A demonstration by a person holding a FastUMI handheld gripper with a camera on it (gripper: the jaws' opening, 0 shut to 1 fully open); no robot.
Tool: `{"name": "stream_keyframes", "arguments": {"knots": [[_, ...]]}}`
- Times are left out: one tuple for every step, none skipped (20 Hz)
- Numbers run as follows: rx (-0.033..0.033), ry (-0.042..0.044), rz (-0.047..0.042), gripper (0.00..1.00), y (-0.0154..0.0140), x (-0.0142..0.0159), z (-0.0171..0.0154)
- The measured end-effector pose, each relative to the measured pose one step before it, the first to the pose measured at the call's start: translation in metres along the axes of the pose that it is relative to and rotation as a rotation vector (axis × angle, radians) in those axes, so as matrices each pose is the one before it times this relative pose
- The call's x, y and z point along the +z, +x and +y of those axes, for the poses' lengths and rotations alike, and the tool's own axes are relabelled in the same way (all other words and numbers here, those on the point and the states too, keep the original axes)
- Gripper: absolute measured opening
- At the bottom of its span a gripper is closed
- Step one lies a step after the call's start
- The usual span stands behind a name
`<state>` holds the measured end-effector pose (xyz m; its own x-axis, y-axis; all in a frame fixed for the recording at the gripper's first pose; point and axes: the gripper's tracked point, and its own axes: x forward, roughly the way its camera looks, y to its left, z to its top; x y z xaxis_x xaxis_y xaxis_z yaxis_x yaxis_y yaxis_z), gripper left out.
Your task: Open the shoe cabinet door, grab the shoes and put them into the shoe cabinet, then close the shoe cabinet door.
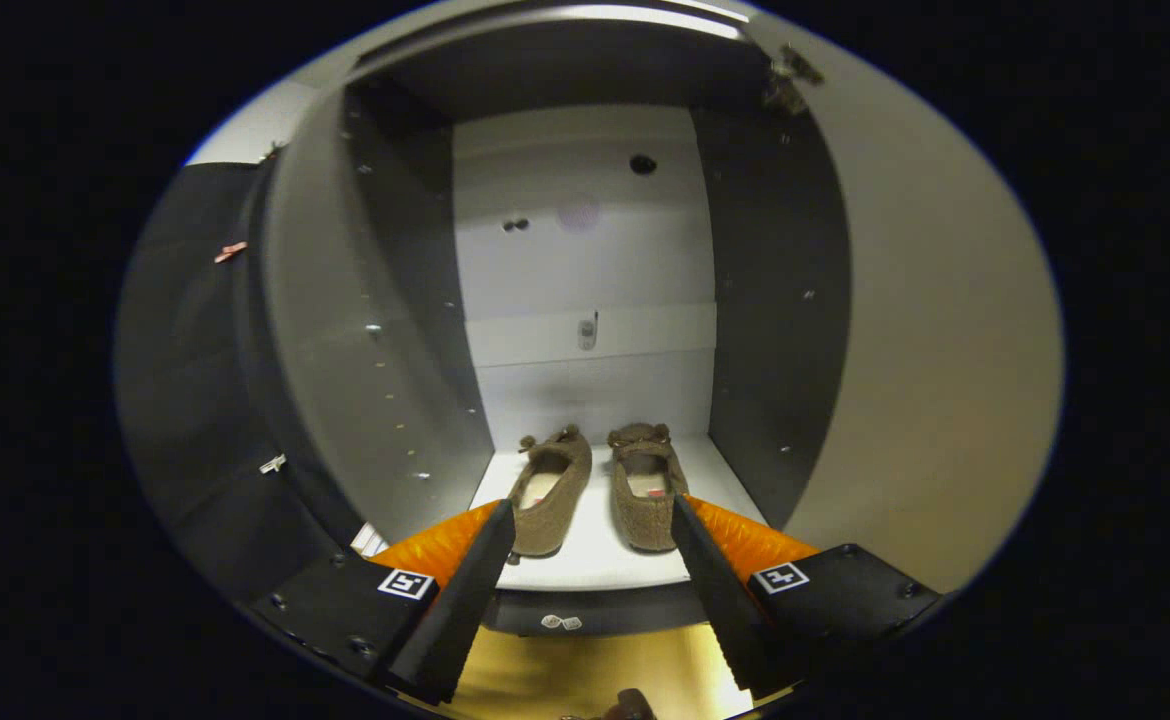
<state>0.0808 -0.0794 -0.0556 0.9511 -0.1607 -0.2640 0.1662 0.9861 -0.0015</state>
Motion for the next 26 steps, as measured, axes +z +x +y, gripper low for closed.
{"name": "stream_keyframes", "arguments": {"knots": [[0.00312, -0.00919, -0.03007, 0.99, -0.02213, 0.00622, -0.00061], [0.00946, -0.00265, -0.03097, 0.99, -0.02324, 0.00734, 0.00212], [0.01669, 0.00446, -0.02408, 0.99, -0.01888, 0.00499, 0.00271], [0.01655, 0.01241, -0.01834, 0.99, -0.01808, 0.00585, 0.00287], [0.01961, 0.00715, -0.01256, 0.99, -0.02042, 0.00441, 0.00292], [0.01565, -0.00172, -0.00863, 0.99, -0.02331, 0.00508, 0.00142], [0.01584, -0.00302, -0.01311, 0.99, -0.02494, 0.00630, 0.00141], [-0.00634, -0.00797, -0.01907, 0.99, -0.01862, 0.00662, -0.00435], [-0.01909, -0.00784, -0.02291, 0.99, -0.01764, 0.00597, -0.00845], [-0.01837, -0.00007, -0.02120, 0.99, -0.01486, 0.00661, -0.00785], [-0.00791, 0.00790, -0.01221, 0.99, -0.01706, 0.00452, -0.00545], [0.00126, 0.00988, -0.00529, 0.99, -0.01630, 0.00213, -0.00467], [-0.00479, 0.00318, 0.00016, 0.99, -0.01659, 0.00258, -0.00711], [-0.00903, -0.00378, -0.00526, 0.99, -0.01717, 0.00472, -0.01101], [-0.00881, -0.00994, -0.00767, 0.99, -0.01490, 0.00470, -0.01037], [-0.00684, -0.01171, -0.00352, 0.99, -0.01291, 0.00288, -0.01010], [-0.00338, -0.00698, -0.00034, 0.99, -0.01363, 0.00223, -0.01005], [-0.00975, -0.00392, 0.00092, 0.99, -0.01157, 0.00121, -0.01223], [-0.01567, -0.00003, -0.00149, 0.99, -0.01016, 0.00179, -0.01542], [-0.02011, 0.00547, -0.00128, 0.99, -0.00629, 0.00080, -0.01787], [-0.02122, 0.00890, 0.00208, 0.99, -0.00536, 0.00141, -0.01894], [-0.01756, 0.00936, 0.00852, 0.99, -0.00312, -0.00313, -0.01758], [-0.00777, 0.00576, 0.01028, 0.99, -0.00044, -0.00398, -0.01547], [-0.00713, 0.00358, 0.01835, 0.98, 0.00291, -0.00684, -0.01698], [-0.00295, 0.00490, 0.01366, 0.98, 0.00340, -0.00529, -0.01528], [0.00232, 0.00799, 0.01368, 0.98, 0.00488, -0.00444, -0.01321]]}}
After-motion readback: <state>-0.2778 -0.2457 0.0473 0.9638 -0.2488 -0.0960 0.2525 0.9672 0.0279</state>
